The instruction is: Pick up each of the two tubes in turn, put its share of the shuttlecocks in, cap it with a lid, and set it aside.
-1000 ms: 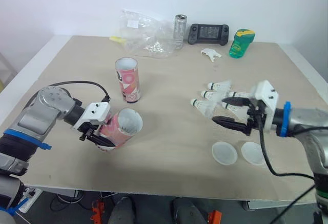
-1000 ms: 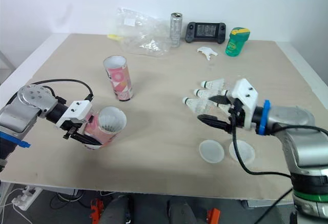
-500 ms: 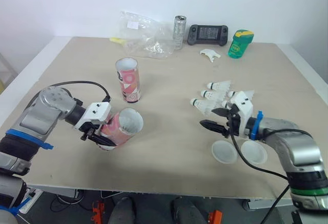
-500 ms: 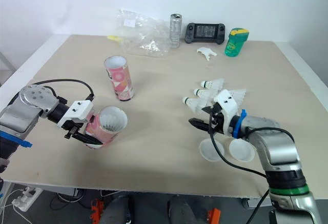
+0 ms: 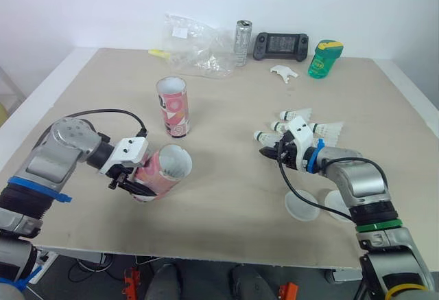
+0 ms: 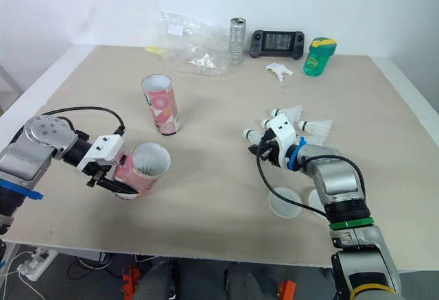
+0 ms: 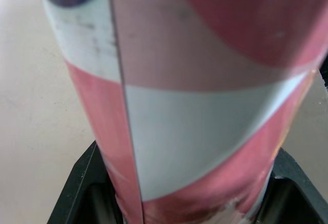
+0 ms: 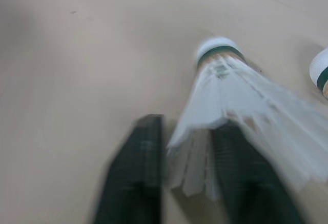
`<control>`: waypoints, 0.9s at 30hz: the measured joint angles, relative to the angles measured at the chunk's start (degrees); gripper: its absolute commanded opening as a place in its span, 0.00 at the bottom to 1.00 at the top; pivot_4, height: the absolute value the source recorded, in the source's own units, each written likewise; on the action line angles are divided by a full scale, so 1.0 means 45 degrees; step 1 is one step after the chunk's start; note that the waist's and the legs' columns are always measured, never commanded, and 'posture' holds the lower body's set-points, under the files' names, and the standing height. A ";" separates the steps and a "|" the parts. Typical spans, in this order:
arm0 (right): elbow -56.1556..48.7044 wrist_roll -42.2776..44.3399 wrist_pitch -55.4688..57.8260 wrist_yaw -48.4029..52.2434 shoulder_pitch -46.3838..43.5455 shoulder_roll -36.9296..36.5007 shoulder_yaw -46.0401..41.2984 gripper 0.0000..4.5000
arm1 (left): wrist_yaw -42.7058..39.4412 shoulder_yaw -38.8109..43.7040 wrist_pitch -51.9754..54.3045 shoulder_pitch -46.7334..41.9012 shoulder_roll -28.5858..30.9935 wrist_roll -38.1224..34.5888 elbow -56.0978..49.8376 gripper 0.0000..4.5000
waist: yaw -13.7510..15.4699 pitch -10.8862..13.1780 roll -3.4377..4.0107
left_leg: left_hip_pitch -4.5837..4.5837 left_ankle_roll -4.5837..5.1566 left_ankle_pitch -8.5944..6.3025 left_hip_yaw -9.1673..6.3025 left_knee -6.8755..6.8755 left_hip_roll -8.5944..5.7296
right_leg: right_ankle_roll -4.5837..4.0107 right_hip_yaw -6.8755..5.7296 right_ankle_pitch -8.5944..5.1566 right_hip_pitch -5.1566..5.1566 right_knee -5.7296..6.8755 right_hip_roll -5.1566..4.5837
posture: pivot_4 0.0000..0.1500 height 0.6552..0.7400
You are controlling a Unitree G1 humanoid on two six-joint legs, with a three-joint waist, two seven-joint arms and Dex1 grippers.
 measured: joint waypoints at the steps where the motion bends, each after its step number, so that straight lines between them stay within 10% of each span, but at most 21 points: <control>1: -0.0563 0.0083 -0.0076 0.0357 0.0331 -0.0167 -0.0002 0.01 | 0.0004 0.0088 0.0152 0.0119 0.0012 -0.0002 -0.0109 0.54 | -0.0001 0.0000 0.0001 | -0.0001 0.0004 -0.0013 -0.0003 -0.0002 0.0002 | 0.0024 -0.0002 0.0004 0.0000 0.0000 0.0005 | 1.00 0.99; 9: -0.5296 0.1683 -0.1059 0.3142 0.0548 -0.0770 0.0442 0.01 | -0.0067 0.0193 0.0231 0.0149 -0.0048 0.0186 -0.0213 0.54 | -0.0002 -0.0003 0.0013 | 0.0002 0.0001 -0.0025 -0.0015 0.0003 0.0004 | 0.0029 -0.0009 -0.0007 0.0007 0.0002 0.0008 | 1.00 0.99; 14: -0.5917 0.0340 -0.2852 0.5408 -0.2970 -0.1706 0.2444 0.01 | -0.0014 0.0015 0.0147 -0.0098 -0.0115 0.0287 -0.0066 0.54 | -0.0006 0.0007 0.0028 | 0.0015 0.0000 -0.0024 0.0025 0.0037 0.0010 | -0.0006 -0.0006 0.0007 -0.0012 0.0001 -0.0016 | 1.00 0.99; 27: -0.3120 -0.1761 -0.5075 0.7294 -0.5993 0.0300 0.5268 0.08 | -0.0126 0.0034 0.0153 -0.0181 -0.0247 0.0294 0.0068 0.54 | 0.0057 -0.0005 0.0011 | 0.0006 -0.0003 -0.0025 0.0019 0.0029 0.0010 | -0.0027 -0.0030 -0.0006 -0.0005 0.0000 -0.0027 | 1.00 0.99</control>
